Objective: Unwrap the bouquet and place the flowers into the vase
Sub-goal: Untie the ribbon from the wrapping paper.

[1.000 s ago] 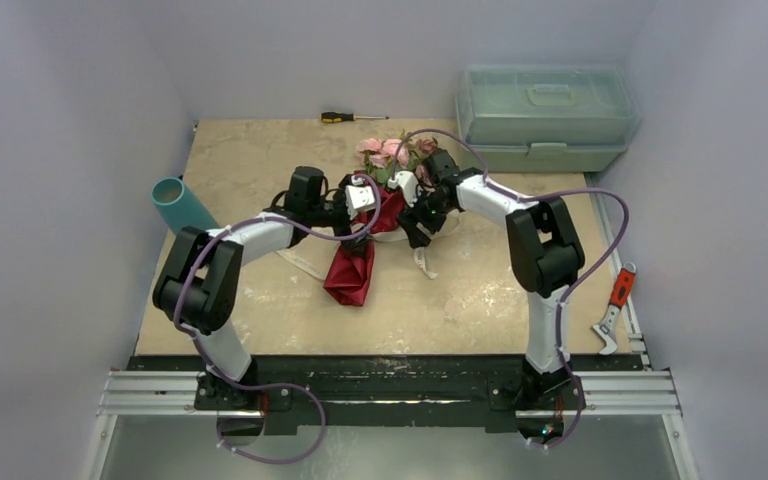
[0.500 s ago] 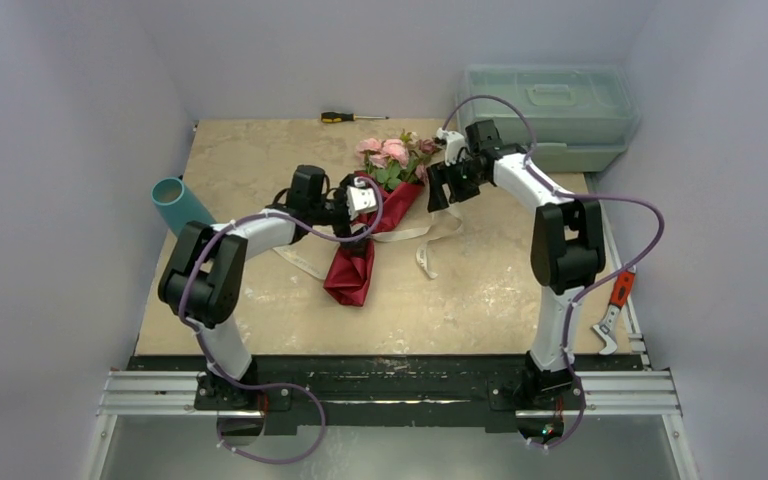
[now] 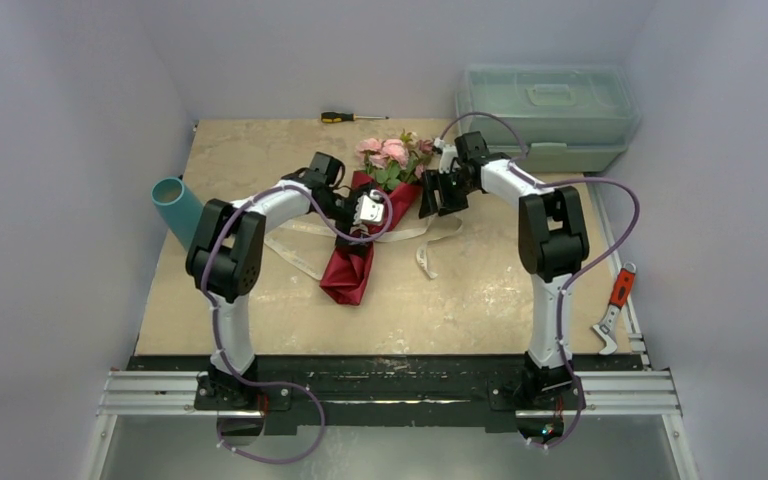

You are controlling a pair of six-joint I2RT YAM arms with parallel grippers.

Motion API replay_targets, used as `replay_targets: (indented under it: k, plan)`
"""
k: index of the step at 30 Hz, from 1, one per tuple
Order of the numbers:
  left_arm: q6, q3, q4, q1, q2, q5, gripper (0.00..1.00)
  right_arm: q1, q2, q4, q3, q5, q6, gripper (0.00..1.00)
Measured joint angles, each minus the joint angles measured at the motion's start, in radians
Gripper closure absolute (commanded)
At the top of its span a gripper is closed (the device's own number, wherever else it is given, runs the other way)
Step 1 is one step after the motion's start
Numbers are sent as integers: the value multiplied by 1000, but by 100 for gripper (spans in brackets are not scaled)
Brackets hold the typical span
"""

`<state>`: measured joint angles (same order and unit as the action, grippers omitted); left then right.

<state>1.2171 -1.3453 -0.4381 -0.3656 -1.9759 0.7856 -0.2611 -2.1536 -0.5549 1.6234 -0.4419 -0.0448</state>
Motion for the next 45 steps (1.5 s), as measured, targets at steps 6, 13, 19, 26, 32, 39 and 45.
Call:
replay_targets:
  k: [6, 13, 19, 26, 32, 39, 45]
  plan:
    - [47, -69, -90, -12, -60, 10, 0, 3, -34, 42, 15, -58, -41, 52]
    - [-23, -55, -50, -22, -66, -5, 0, 5, -58, 69, -7, -181, -72, 100]
    - [-74, -53, -39, -28, -66, -30, 0, 27, 37, 95, -72, -266, -94, 100]
    - [-126, -54, -22, -42, -67, -63, 0, 51, 312, 176, -58, -388, -180, 100]
    - [-138, -49, 6, -70, -67, -68, 0, 55, 359, 240, -59, -420, -307, 100]
    - [-171, -44, 9, -64, -67, -80, 0, 69, 336, 190, -71, -360, -237, 100]
    - [-182, -42, 4, -58, -67, -84, 0, 77, 247, 160, -45, -368, -211, 100]
